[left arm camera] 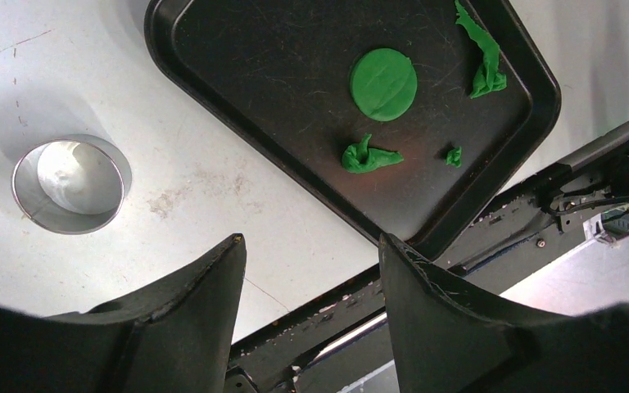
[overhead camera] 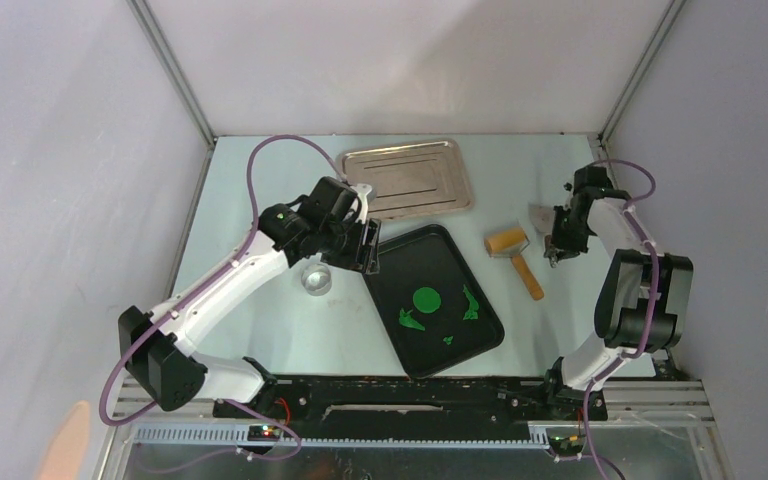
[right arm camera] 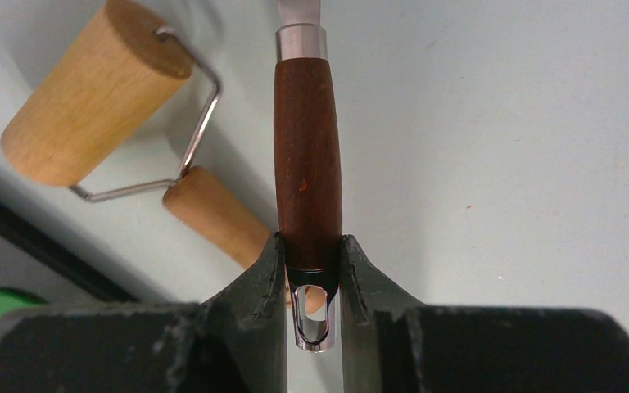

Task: Roll out the dumpling wrappers from the dough
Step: Pick up the spatula from the center of the board.

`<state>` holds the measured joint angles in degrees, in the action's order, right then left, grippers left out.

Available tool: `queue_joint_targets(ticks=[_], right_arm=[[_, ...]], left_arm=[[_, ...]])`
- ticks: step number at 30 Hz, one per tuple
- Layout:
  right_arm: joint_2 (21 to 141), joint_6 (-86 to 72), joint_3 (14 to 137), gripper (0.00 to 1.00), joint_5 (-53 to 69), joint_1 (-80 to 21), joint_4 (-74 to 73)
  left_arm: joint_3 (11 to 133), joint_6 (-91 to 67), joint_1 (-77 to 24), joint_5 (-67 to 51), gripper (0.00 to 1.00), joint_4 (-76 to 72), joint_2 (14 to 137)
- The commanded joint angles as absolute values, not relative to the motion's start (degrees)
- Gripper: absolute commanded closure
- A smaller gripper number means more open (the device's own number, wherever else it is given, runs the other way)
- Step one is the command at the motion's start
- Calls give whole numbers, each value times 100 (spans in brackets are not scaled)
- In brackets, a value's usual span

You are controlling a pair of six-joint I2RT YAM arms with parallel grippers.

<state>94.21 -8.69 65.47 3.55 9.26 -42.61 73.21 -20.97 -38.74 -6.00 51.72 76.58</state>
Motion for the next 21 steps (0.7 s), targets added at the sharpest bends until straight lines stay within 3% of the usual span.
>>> queue_joint_targets(ticks=[1, 8, 13, 21], right_arm=[[9429, -542, 7141, 100, 421, 585, -4805], [9978, -477, 7861, 100, 69, 290, -5474], [10111, -519, 8062, 89, 99, 404, -5464], [10416, -496, 8372, 87, 136, 586, -5485]], left_arm=[[7407, -2092, -3928, -567, 35, 5170, 7585], [7443, -2083, -3934, -573, 35, 5184, 7604], [7437, -2086, -3932, -562, 35, 5192, 7586], [7483, -2091, -3933, -545, 35, 5219, 7612]])
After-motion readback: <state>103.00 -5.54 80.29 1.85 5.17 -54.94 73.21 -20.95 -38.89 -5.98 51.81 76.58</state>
